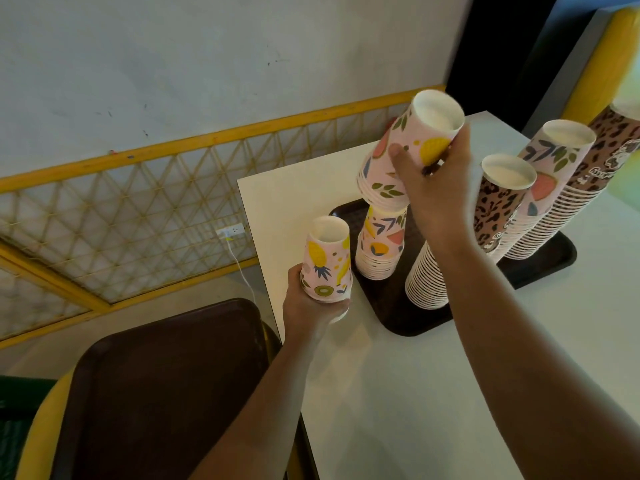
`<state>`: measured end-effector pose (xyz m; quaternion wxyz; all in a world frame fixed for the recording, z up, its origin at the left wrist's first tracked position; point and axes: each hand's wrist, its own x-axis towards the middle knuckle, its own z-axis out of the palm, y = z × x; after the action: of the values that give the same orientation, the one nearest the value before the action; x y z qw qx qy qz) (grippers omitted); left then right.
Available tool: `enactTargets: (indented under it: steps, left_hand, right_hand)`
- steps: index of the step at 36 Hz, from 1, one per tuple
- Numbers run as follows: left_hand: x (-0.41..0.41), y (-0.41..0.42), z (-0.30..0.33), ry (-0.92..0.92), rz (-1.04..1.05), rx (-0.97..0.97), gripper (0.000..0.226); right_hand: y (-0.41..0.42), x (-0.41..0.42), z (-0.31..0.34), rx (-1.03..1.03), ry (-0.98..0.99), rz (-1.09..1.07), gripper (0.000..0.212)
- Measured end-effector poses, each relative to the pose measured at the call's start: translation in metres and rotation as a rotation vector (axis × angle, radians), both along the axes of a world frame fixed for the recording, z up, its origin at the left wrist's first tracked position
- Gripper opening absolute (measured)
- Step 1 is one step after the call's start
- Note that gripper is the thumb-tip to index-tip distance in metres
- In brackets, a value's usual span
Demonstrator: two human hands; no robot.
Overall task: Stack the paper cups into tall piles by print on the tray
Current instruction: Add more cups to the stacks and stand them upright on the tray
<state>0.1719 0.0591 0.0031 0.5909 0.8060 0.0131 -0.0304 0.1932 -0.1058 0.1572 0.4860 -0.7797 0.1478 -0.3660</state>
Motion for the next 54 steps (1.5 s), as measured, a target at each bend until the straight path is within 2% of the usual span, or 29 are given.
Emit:
enactTargets:
  steps: [4, 13, 16, 21, 27, 30, 35, 49, 54]
  left_hand:
    - [0.001, 0.000, 0.000, 0.008, 0.002, -0.022, 0.079]
    - [0.001, -0.001, 0.005, 0.038, 0.000, -0.079, 0.079]
    - [0.001, -0.002, 0.007, 0.040, -0.012, -0.063, 0.079]
    - [-0.002, -0.005, 0.011, 0.028, 0.004, -0.070, 0.075]
    - [-0.004, -0.009, 0.015, 0.022, 0.006, -0.076, 0.079]
    - [-0.006, -0.009, 0.017, 0.012, 0.003, -0.060, 0.077]
    - [-0.008, -0.009, 0.018, 0.002, 0.009, -0.052, 0.076]
    - [-0.011, -0.009, 0.018, -0.009, -0.013, -0.006, 0.072]
    - [-0.010, -0.007, 0.016, -0.012, -0.014, 0.007, 0.068]
  right_hand:
    - [0.002, 0.006, -0.024, -0.015, 0.074, 0.004, 0.056]
    - [-0.003, 0.015, -0.060, 0.013, 0.267, 0.053, 0.072]
    - [0.003, 0.009, -0.057, -0.011, 0.257, 0.084, 0.083]
    - [0.030, -0.019, -0.047, -0.032, 0.095, 0.174, 0.072]
    - [0.055, -0.038, -0.056, -0.042, 0.261, 0.323, 0.083]
    - [0.060, -0.038, -0.060, -0.074, 0.303, 0.328, 0.080]
    - [0.060, -0.037, -0.063, -0.058, 0.327, 0.342, 0.064]
    - [0.051, -0.042, -0.050, -0.046, 0.304, 0.292, 0.064]
    - [0.045, -0.036, -0.031, -0.026, 0.235, 0.218, 0.055]
